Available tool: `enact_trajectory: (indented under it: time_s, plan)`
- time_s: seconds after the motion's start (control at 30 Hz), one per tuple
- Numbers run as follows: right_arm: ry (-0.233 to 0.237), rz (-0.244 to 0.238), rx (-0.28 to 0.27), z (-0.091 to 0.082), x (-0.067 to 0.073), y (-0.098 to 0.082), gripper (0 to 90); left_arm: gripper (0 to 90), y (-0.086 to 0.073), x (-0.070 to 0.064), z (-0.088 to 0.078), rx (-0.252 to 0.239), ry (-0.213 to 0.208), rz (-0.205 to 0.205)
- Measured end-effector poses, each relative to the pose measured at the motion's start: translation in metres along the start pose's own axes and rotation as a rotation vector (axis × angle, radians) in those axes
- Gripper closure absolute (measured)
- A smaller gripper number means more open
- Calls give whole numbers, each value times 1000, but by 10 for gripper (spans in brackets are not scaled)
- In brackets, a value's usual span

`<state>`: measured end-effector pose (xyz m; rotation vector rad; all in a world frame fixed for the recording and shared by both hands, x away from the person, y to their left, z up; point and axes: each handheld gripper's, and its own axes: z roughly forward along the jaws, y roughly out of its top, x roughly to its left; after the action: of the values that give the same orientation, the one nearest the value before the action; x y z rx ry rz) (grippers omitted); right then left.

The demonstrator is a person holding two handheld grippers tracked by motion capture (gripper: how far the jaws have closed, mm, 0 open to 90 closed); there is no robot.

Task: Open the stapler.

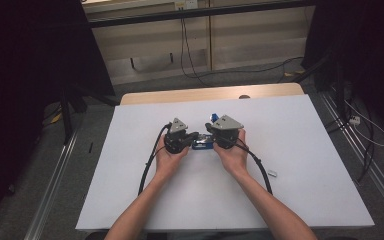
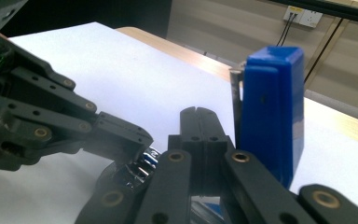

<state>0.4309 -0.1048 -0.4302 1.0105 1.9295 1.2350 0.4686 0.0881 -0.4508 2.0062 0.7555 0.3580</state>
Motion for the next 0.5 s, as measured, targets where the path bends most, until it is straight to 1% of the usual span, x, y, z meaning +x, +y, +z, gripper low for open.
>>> enact_trajectory:
  time_s: [0.13,0.27,0.37,0.4,0.47,0.5]
  plan:
    - [-7,0,-1,-2,-2,1,900,900,0,0,0,0,0,2]
    - [-10,11,-3,-5,-6,1,900,900,0,0,0,-2,-3,1]
    - [-21,16,-11,-7,-9,2,900,900,-1,2,0,-2,-16,-21]
    - [-23,19,-12,-9,-12,3,900,900,-1,2,0,-1,-17,-18]
    - [-26,20,-11,-10,-13,3,900,900,0,1,0,-1,-9,-9]
    - [-29,16,-8,-11,-15,2,900,900,0,1,0,1,-2,4]
